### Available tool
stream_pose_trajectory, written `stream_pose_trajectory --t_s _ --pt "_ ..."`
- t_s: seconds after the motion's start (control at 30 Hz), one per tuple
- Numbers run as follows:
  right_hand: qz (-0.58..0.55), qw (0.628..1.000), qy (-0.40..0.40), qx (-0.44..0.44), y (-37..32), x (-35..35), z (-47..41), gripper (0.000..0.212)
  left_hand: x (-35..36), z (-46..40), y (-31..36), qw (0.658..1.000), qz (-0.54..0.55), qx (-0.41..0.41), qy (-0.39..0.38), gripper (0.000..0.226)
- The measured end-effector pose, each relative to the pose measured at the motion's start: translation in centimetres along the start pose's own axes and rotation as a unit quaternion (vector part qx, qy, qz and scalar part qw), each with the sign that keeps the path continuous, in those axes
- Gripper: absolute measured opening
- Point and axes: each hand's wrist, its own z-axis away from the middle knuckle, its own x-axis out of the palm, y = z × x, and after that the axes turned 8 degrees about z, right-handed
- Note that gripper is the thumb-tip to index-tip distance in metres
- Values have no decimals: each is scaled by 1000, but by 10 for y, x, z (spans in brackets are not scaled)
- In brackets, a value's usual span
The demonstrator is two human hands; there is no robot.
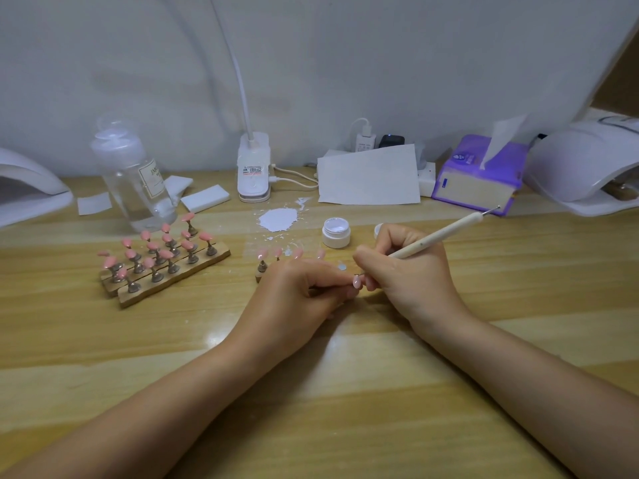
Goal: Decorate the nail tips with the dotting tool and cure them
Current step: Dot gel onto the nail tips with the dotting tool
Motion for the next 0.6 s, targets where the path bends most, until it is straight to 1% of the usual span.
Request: stream_pose_trajectory --t_s 0.2,0.33,0.6 --pt "-4 1000 1 0 0 0 0 40 0 0 4 1000 8 -6 -5 22" --pt "0 1000 3 -2 0 0 0 39 0 0 3 1000 7 -8 -5 18" --pt "1 1000 4 -3 1 0 -1 41 0 0 2 1000 -2 -10 2 16"
